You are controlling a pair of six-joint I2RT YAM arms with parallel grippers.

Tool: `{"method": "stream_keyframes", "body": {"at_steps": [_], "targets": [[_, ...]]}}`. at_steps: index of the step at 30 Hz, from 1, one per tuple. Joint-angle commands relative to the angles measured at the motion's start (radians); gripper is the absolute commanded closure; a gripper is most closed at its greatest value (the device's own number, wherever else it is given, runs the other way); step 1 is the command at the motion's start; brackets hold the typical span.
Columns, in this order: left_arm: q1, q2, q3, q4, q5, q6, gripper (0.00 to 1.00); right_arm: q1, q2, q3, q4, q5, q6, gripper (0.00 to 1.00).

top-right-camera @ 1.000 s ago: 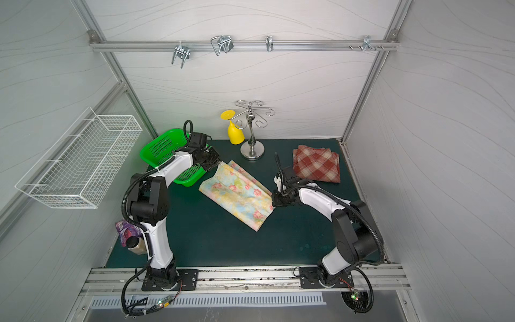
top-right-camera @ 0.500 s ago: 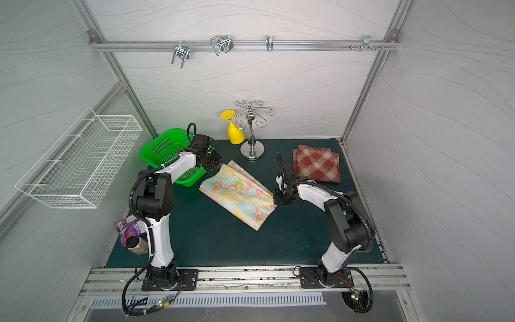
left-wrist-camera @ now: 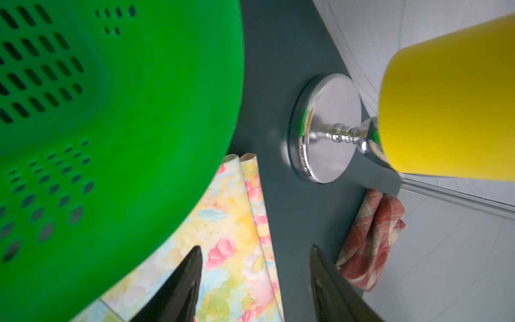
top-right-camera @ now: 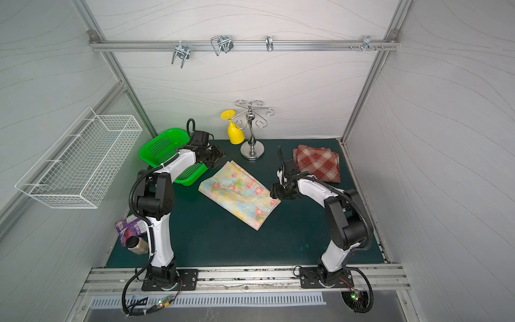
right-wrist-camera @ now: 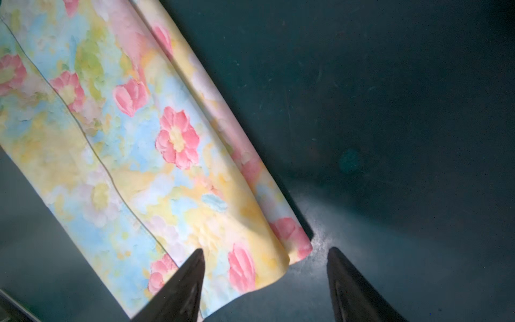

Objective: Fold and stack skirts
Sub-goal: Fold the skirt at the center of the table, then smooth out the skirt at the center of the table.

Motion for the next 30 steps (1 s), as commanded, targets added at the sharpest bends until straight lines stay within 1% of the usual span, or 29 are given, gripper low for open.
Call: {"method": "stream_keyframes", "body": {"at_steps": [1, 4, 7, 9, 12, 14, 20, 23, 25, 30], "targets": [[0.002, -0.081, -0.026, 0.027, 0.045, -0.002, 0.38, 0.002, -0.061, -0.006, -0.050, 0.023, -0.011, 0.27], [-0.003, -0.180, -0.147, 0.071, 0.071, -0.015, 0.38, 0.010, -0.052, 0.008, -0.040, 0.008, -0.019, 0.24], [-0.002, -0.268, -0.269, 0.112, 0.087, -0.022, 0.38, 0.020, -0.019, 0.035, -0.025, -0.006, -0.035, 0.24], [-0.004, -0.302, -0.329, 0.138, 0.099, -0.021, 0.38, 0.020, 0.021, 0.061, -0.030, -0.023, -0.040, 0.25], [-0.006, -0.316, -0.382, 0.151, 0.109, -0.014, 0.37, 0.021, 0.074, 0.082, -0.028, -0.042, -0.050, 0.37], [-0.007, -0.309, -0.405, 0.153, 0.117, -0.005, 0.38, 0.022, 0.089, 0.076, -0.013, -0.044, -0.048, 0.44], [-0.007, -0.303, -0.455, 0.183, 0.124, -0.005, 0.37, 0.022, 0.116, 0.051, 0.005, -0.033, -0.043, 0.53], [-0.007, -0.303, -0.458, 0.185, 0.135, -0.006, 0.37, 0.022, 0.108, 0.027, 0.026, -0.042, -0.034, 0.61], [-0.008, -0.306, -0.459, 0.183, 0.141, -0.006, 0.37, 0.022, 0.111, 0.022, 0.032, -0.043, -0.028, 0.69], [-0.008, -0.320, -0.465, 0.170, 0.149, 0.006, 0.36, 0.020, 0.121, 0.007, 0.033, -0.031, -0.024, 0.81]]}}
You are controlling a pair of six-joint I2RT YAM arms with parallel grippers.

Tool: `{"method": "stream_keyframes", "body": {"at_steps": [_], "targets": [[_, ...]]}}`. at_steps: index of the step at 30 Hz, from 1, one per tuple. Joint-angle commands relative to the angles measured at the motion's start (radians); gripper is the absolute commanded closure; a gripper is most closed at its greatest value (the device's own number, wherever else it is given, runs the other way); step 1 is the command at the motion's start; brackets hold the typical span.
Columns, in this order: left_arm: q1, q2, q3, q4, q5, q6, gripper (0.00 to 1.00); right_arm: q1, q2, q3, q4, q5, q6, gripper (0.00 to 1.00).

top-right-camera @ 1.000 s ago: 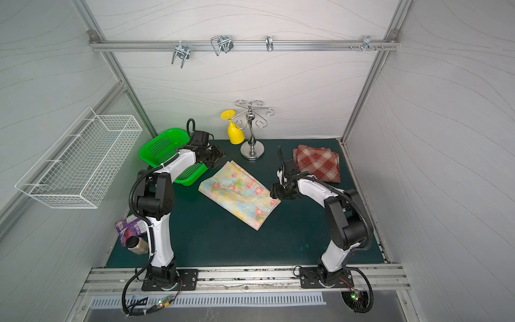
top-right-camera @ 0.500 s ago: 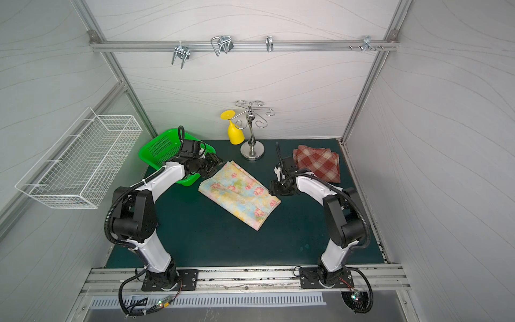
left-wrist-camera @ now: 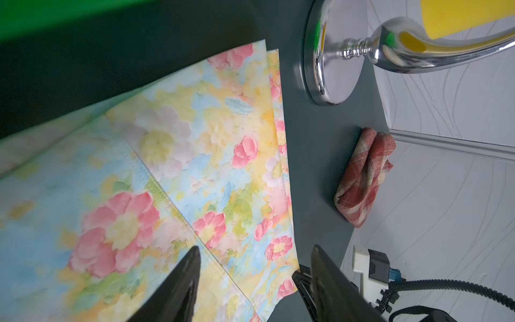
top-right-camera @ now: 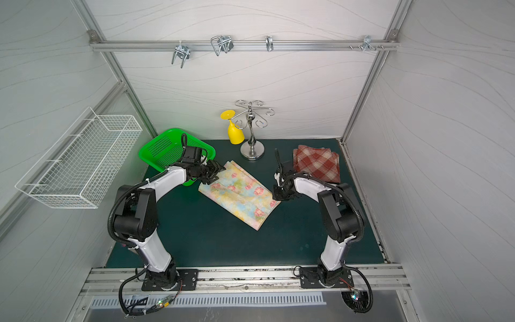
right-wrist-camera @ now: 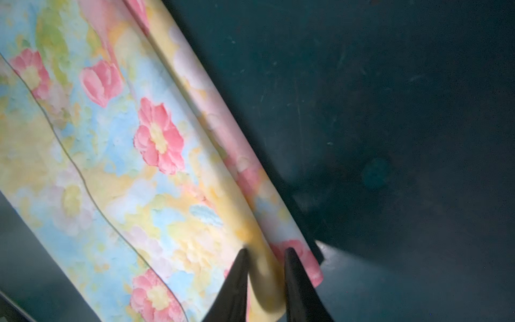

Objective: Fold and stack skirts
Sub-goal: Smooth out the skirt at the center of the table.

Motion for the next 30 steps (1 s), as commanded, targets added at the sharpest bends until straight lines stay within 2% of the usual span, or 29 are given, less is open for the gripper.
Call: {"method": "stream_keyframes", "body": {"at_steps": [1, 8, 13, 14, 17, 20, 22, 24, 25, 27, 30], "targets": [[-0.003, -0.013, -0.001, 0.021, 0.013, 0.011, 0.36, 0.005, 0.010, -0.021, 0.009, 0.004, -0.001, 0.83], [-0.003, -0.015, -0.008, 0.022, 0.016, 0.024, 0.36, -0.001, -0.037, -0.069, 0.025, 0.024, 0.012, 0.88], [-0.003, -0.011, -0.024, 0.033, 0.011, 0.024, 0.36, -0.007, -0.036, -0.085, 0.041, 0.024, 0.015, 0.87], [-0.003, -0.008, -0.025, 0.034, 0.013, 0.024, 0.36, -0.008, -0.026, -0.079, 0.040, 0.022, 0.015, 0.84], [-0.004, -0.003, -0.033, 0.039, 0.012, 0.024, 0.36, -0.007, -0.005, -0.054, 0.036, 0.015, 0.018, 0.64], [-0.004, 0.001, -0.034, 0.039, 0.020, 0.029, 0.36, -0.008, -0.007, -0.030, 0.037, 0.011, 0.023, 0.38], [-0.003, -0.001, -0.033, 0.034, 0.026, 0.030, 0.35, -0.008, -0.016, 0.000, 0.018, 0.014, 0.019, 0.26], [-0.004, -0.009, -0.029, 0.023, 0.027, 0.035, 0.25, -0.004, -0.031, 0.028, -0.012, 0.022, 0.013, 0.17], [-0.003, -0.013, -0.026, 0.013, 0.026, 0.038, 0.22, 0.002, -0.048, 0.035, -0.023, 0.028, 0.012, 0.02], [-0.004, -0.026, -0.024, -0.005, 0.025, 0.048, 0.16, 0.021, -0.088, 0.039, -0.038, 0.047, 0.009, 0.01], [-0.003, -0.060, -0.043, -0.014, 0.023, 0.057, 0.14, 0.060, -0.148, 0.031, -0.059, 0.069, 0.024, 0.01]]}}
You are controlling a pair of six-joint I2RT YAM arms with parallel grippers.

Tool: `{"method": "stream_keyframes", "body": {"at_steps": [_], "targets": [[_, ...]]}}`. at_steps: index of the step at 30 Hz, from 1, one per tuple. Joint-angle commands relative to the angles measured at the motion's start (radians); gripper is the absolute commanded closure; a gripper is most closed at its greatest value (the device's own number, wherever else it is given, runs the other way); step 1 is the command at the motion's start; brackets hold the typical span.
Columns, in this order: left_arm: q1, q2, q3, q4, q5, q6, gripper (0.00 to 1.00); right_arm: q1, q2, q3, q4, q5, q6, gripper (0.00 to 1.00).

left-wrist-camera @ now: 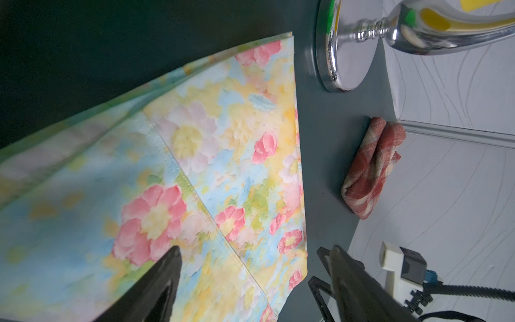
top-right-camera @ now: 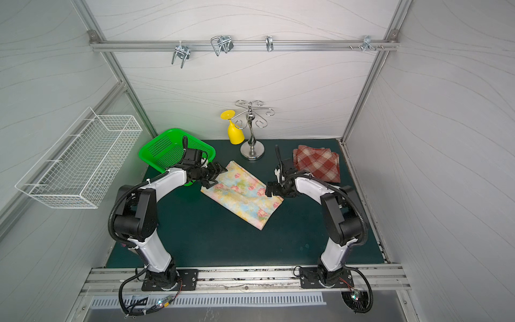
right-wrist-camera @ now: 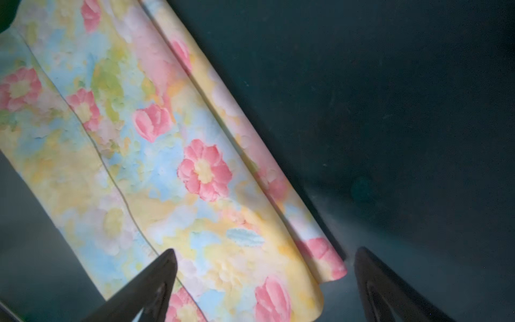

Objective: Fold and stack skirts
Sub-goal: Smooth out the skirt at the center of the table, then rotate the skirt at the center of the table.

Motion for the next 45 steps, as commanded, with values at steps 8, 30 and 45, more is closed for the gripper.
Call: {"method": "stream_keyframes", "body": {"at_steps": [8, 30, 45], "targets": [[-0.004, -0.144, -0.119, -0.022, 0.005, 0.072, 0.14, 0.158, -0.127, -0.053, -0.027, 0.050, 0.087, 0.01], [-0.003, -0.032, -0.224, 0.115, -0.010, 0.068, 0.15, 0.082, 0.078, -0.027, 0.028, 0.039, 0.089, 0.01], [-0.004, -0.033, -0.306, 0.171, -0.015, 0.037, 0.15, 0.051, 0.191, 0.063, 0.002, 0.060, 0.049, 0.01]]}}
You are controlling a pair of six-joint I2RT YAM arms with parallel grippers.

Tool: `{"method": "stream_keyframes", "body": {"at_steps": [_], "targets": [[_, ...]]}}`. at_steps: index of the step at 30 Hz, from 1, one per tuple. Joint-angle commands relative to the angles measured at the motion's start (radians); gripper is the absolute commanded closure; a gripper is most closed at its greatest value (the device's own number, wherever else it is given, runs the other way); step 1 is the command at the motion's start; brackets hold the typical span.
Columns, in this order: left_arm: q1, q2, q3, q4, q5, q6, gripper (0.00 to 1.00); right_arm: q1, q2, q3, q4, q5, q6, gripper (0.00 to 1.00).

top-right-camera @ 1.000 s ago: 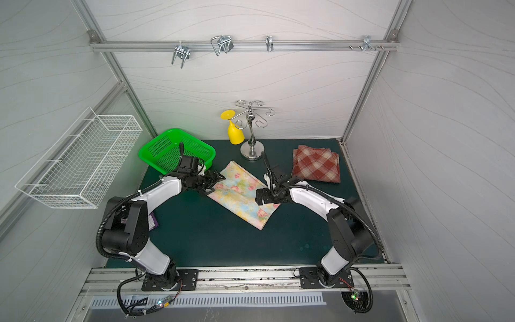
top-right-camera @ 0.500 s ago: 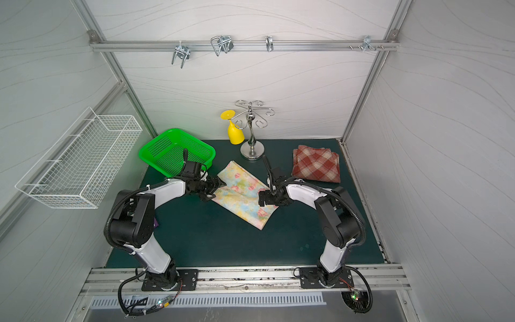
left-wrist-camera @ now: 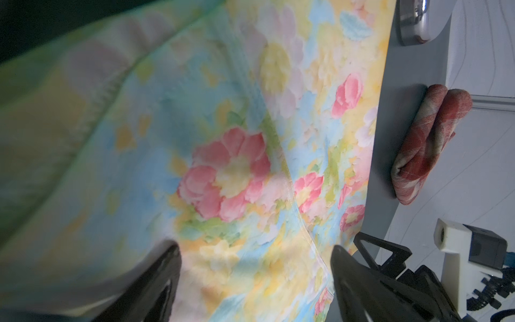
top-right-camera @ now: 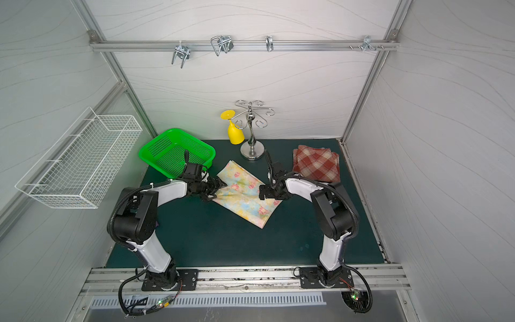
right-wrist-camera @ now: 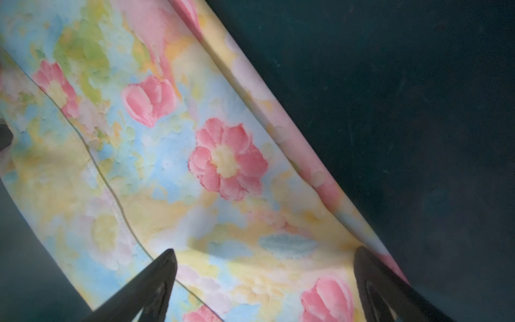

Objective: Fold and stack skirts
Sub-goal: Rotate the skirt at the center of the table.

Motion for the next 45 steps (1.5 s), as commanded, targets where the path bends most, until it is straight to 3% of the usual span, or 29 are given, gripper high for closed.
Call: {"method": "stream_keyframes", "body": {"at_steps": [1, 8, 12, 16, 22, 28, 29, 35, 45], "targets": [[-0.004, -0.017, -0.067, 0.026, -0.022, -0.032, 0.15, -0.019, 0.061, 0.014, -0.032, 0.016, -0.030, 0.01], [-0.005, -0.093, -0.197, 0.170, -0.019, -0.140, 0.15, -0.039, 0.091, 0.067, -0.064, 0.044, -0.062, 0.01], [-0.015, -0.131, -0.203, 0.174, -0.005, -0.152, 0.15, -0.043, 0.085, 0.118, -0.095, 0.043, -0.079, 0.01], [-0.015, -0.209, -0.169, 0.124, 0.015, -0.143, 0.15, -0.032, 0.025, 0.147, -0.118, 0.027, -0.079, 0.01], [-0.014, -0.336, -0.005, -0.115, -0.027, -0.040, 0.14, 0.071, -0.148, 0.116, -0.153, 0.069, -0.056, 0.01], [-0.015, -0.238, 0.135, -0.253, -0.133, 0.084, 0.13, 0.187, -0.232, -0.007, -0.094, 0.066, 0.033, 0.01], [-0.012, -0.212, 0.135, -0.248, -0.149, 0.092, 0.01, 0.196, -0.231, -0.033, -0.074, 0.059, 0.052, 0.01], [-0.006, -0.106, 0.093, -0.166, -0.172, 0.083, 0.01, 0.228, -0.193, -0.153, 0.047, 0.021, 0.120, 0.01], [-0.006, -0.066, 0.041, -0.099, -0.166, 0.077, 0.01, 0.246, -0.088, -0.206, 0.102, 0.033, 0.130, 0.01]]}}
